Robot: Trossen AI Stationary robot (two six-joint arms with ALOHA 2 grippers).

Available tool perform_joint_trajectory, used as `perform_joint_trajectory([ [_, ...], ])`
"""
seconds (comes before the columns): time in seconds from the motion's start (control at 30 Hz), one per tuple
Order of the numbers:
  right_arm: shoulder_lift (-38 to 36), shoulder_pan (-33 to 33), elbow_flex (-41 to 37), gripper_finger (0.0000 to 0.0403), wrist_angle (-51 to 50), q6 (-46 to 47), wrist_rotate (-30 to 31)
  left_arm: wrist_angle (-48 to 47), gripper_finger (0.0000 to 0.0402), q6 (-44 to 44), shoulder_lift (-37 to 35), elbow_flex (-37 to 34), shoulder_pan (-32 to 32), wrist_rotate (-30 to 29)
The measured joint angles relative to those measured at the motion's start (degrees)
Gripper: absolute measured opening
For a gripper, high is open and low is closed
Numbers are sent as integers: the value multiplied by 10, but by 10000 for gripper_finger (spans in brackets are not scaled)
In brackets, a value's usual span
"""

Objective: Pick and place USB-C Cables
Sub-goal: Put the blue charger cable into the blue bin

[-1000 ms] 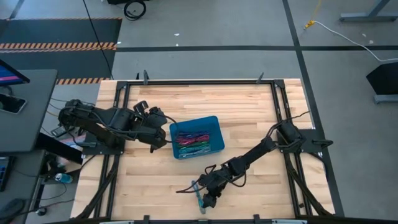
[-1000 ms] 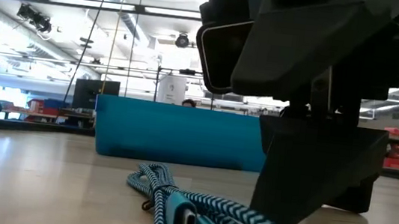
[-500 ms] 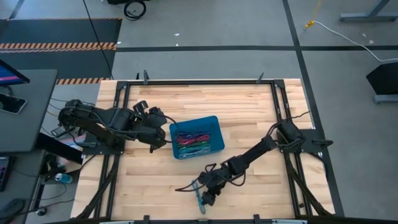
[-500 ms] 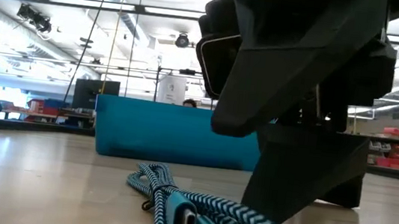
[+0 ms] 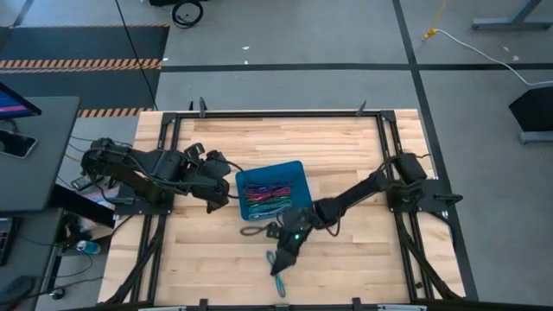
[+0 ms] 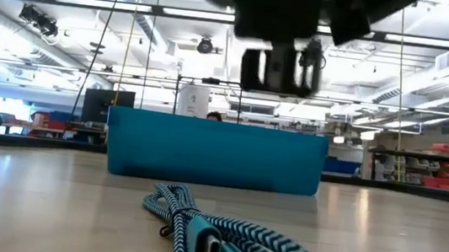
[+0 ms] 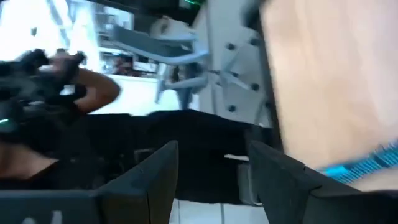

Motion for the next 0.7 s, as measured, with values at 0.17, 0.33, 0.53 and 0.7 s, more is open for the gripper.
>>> perform_joint_trajectory([
  [0.17,-69,-21,2,203,35,-24,-29,-28,78,-31,0,0,-8,31],
  [0.33,-130,-53,0,203,2,-29,-64,-19,78,-46,0,0,-30,53],
  [0.53,-212,-114,1,203,-109,-84,-86,60,78,-30,6,0,-69,80],
  [0.7,-289,-182,2,203,-216,-161,-101,88,78,-50,20,0,-111,90],
])
